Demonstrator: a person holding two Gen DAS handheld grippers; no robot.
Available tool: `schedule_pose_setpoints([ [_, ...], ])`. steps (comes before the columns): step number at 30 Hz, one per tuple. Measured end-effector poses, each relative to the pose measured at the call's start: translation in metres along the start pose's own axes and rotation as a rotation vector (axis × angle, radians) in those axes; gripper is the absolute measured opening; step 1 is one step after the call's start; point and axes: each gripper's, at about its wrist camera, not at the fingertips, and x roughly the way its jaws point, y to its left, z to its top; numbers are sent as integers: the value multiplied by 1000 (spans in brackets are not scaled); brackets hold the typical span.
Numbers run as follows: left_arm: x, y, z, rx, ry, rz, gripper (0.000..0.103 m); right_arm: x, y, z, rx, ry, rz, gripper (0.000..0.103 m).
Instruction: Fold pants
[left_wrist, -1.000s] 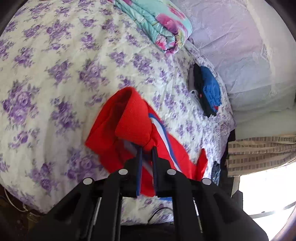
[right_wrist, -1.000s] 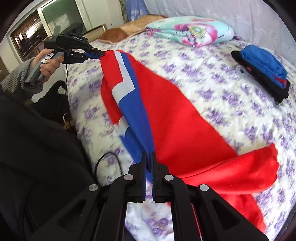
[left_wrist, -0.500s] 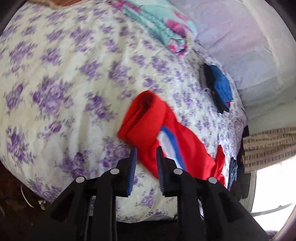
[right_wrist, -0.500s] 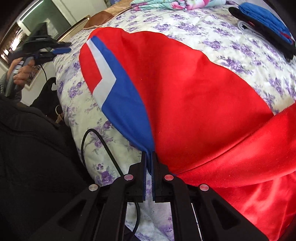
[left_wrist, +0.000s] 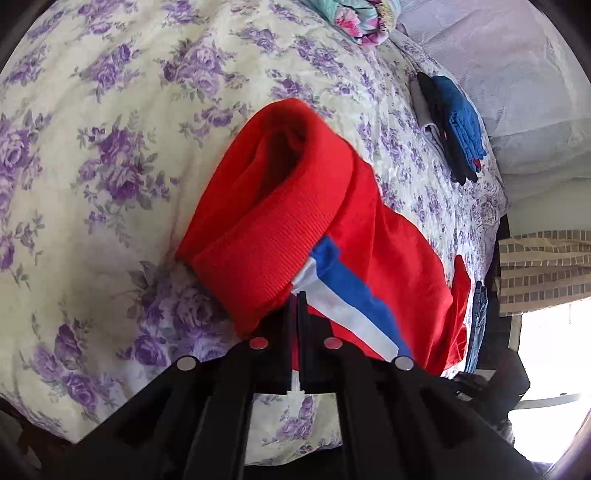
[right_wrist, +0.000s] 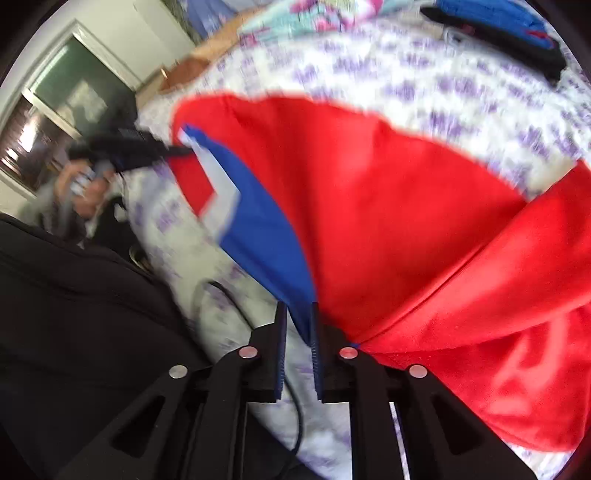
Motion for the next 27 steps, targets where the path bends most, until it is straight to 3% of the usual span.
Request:
schedule_pose_setpoints([
  [1,-4,-4,-2,22,-5,4,13,-20,0,7,17,-76,-10,44],
  [3,-5,-12,-6,44,-12,-15,31,-49,-12,22,87,-217,-139,71],
  [5,-2,-16,-9,43,-16,-8,36,-58,-42,43,228,-273,-345,71],
  [7,5,-19,-10,53,-14,11,38,-53,-72,62,377,-278,-660,71],
  [8,7,-20,-10,56,-16,17,39,-45,-84,72,429,-269,-763,71],
  [14,8,-18,-11,53,-11,2,45,22,-126,101,411,-108,-1056,70],
  [17,10,-18,-10,52,-3,-6,46,34,-147,91,403,-34,-1053,64],
  [18,10,-17,-9,51,0,-9,47,38,-152,88,403,-27,-1038,54],
  [20,11,-16,-9,50,8,-14,47,34,-157,81,421,-56,-995,45],
  [22,12,-16,-7,46,20,-22,48,20,-159,78,449,-99,-941,25],
  [24,13,-15,-4,42,35,-32,48,-9,-160,68,528,-207,-816,11],
  [27,14,-13,-2,47,56,-43,49,-68,-156,30,687,-496,-578,10],
])
